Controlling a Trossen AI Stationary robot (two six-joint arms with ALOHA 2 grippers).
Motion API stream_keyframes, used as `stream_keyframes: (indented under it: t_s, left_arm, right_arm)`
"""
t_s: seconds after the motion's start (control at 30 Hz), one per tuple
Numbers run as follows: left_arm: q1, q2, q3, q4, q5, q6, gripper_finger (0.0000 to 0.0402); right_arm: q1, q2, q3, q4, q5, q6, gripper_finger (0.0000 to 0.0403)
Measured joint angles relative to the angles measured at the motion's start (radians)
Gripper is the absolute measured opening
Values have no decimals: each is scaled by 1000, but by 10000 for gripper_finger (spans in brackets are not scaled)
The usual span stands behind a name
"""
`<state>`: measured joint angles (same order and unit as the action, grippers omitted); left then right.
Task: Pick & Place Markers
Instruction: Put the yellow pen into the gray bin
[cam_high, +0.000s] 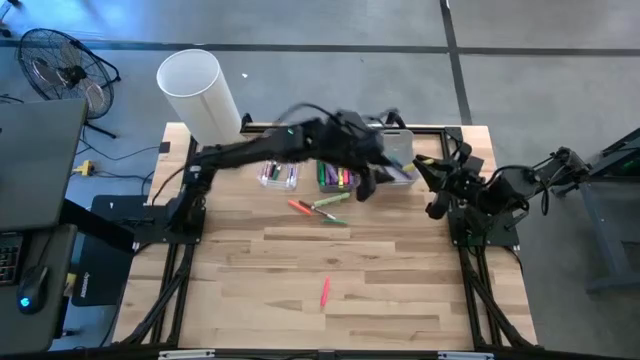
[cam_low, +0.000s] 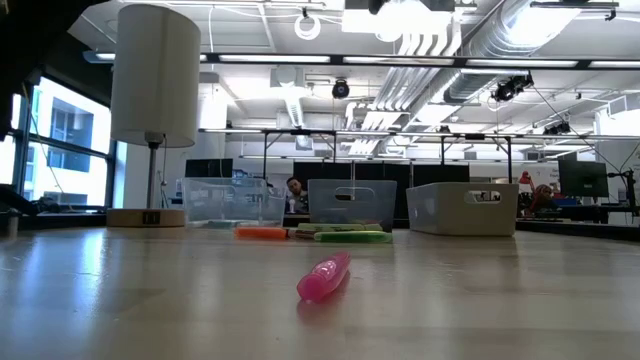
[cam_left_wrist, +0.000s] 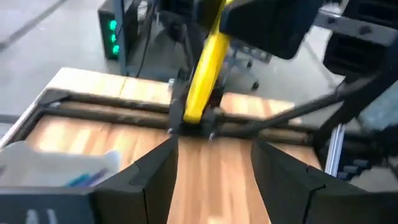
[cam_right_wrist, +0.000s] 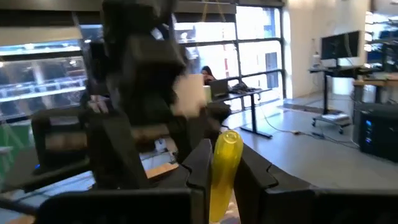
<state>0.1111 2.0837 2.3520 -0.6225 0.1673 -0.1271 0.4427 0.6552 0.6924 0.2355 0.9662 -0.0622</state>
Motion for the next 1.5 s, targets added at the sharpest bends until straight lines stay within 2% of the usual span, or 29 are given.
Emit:
stream_keyframes:
  t_s: [0.1,0.2,0.4,0.47,0.6,0.67,0.77,0.87,0.93,0.97,1.0,1.07,1.13,1.2,1.27,1.37,1.43,1.5]
  left_arm:
    - [27,-59,7,-128,-5,58,194]
    - [55,-115,4,-378,-42,99,186]
    - [55,-123,-2,-777,-256,130,170]
    - [40,-138,-47,-790,-259,150,165]
    - [11,-178,-252,-690,-213,184,152]
    - [-4,-215,-386,-538,-172,183,145]
    - [-2,-346,-659,-424,-85,176,135]
    - [1,-456,-926,-152,3,139,125]
    - [1,-530,-1098,-123,21,98,121]
    - [0,-562,-1162,1,28,78,119]
    - [-1,-611,-1231,71,25,55,118]
    - [-1,-717,-1362,86,29,4,118]
    - [0,-810,-1460,230,22,-39,117]
    - [0,-897,-1560,240,-3,-78,117]
    - [0,-961,-1614,351,-28,-112,117]
    - [6,-1085,-1679,328,-81,-138,117]
    - [7,-1133,-1691,358,-105,-142,117]
    - [6,-1162,-1709,298,-129,-144,117]
  right_arm:
    - [0,0,0,0,51,19,47]
    - [0,0,0,0,101,44,47]
    - [-12,20,0,1,175,62,31]
    - [-31,38,0,4,197,64,31]
    - [-90,102,0,16,210,140,41]
    - [-122,138,0,16,199,186,41]
    - [-175,200,0,19,154,252,32]
    - [-238,263,12,5,88,315,31]
    - [-293,302,51,-16,51,343,31]
    - [-325,322,77,-51,31,352,31]
    - [-358,350,116,-98,7,366,31]
    - [-441,400,219,-252,-58,416,31]
    - [-534,473,345,-488,-141,489,31]
    - [-643,553,493,-737,-256,601,31]
    - [-756,656,620,-1003,-388,685,31]
    - [-903,801,755,-1267,-547,752,31]
    - [-966,892,799,-1382,-619,754,34]
    - [-1021,958,814,-1418,-679,750,48]
